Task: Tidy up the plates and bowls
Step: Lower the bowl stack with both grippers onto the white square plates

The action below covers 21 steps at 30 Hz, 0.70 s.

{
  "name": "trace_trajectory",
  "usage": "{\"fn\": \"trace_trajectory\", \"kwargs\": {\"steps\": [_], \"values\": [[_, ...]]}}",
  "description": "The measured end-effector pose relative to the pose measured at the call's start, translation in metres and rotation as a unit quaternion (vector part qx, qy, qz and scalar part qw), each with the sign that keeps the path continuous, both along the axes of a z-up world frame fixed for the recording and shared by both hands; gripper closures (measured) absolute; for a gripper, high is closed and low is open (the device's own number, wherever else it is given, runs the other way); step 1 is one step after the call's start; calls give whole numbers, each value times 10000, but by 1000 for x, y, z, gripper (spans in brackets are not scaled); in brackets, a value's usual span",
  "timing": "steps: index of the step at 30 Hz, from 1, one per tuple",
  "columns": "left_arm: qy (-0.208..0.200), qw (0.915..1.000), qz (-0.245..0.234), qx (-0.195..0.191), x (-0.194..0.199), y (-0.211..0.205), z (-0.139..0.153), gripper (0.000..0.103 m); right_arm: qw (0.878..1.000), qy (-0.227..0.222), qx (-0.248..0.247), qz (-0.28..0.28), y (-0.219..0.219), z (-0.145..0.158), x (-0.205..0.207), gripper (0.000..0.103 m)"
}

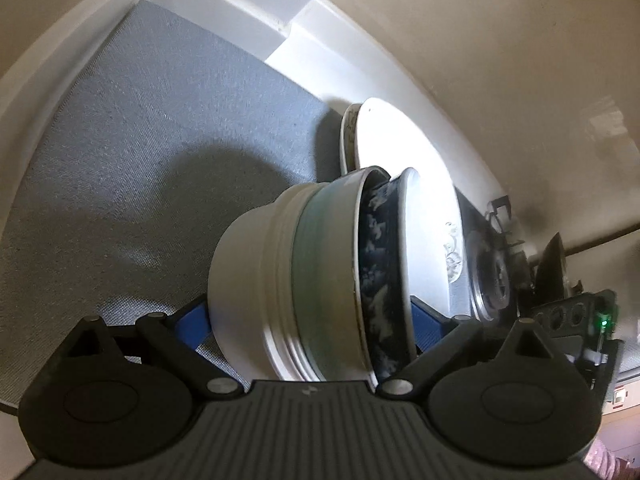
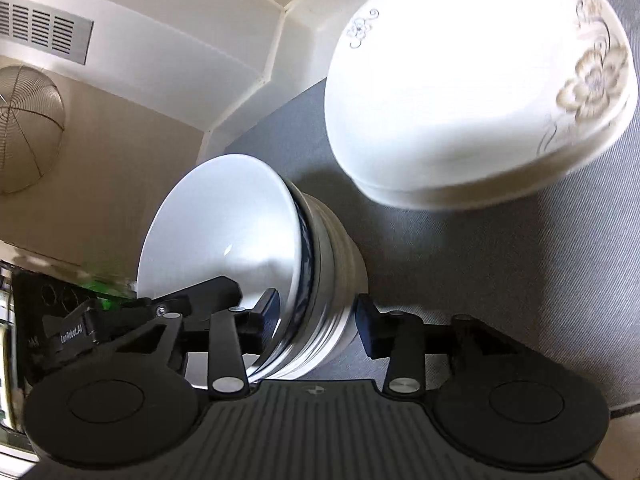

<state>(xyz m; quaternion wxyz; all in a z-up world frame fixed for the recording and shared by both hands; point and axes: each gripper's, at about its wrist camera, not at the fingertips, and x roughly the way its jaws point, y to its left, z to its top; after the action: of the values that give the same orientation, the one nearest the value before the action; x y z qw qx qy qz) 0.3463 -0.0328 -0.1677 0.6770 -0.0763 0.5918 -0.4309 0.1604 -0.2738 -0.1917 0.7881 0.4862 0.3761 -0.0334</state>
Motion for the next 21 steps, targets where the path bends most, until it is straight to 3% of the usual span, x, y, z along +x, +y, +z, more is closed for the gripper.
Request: {"fn": "trace_trajectory", "kwargs": {"steps": [7,21], "values": [[-80,9999,-20,-95,-3,-1,5,5,9999,-81,-134,-60,-4,3,-5,62],[-179,9992,-21,-345,4,-17,42,5,9975,-483,-477,-170,-22,44,-6,62]]}}
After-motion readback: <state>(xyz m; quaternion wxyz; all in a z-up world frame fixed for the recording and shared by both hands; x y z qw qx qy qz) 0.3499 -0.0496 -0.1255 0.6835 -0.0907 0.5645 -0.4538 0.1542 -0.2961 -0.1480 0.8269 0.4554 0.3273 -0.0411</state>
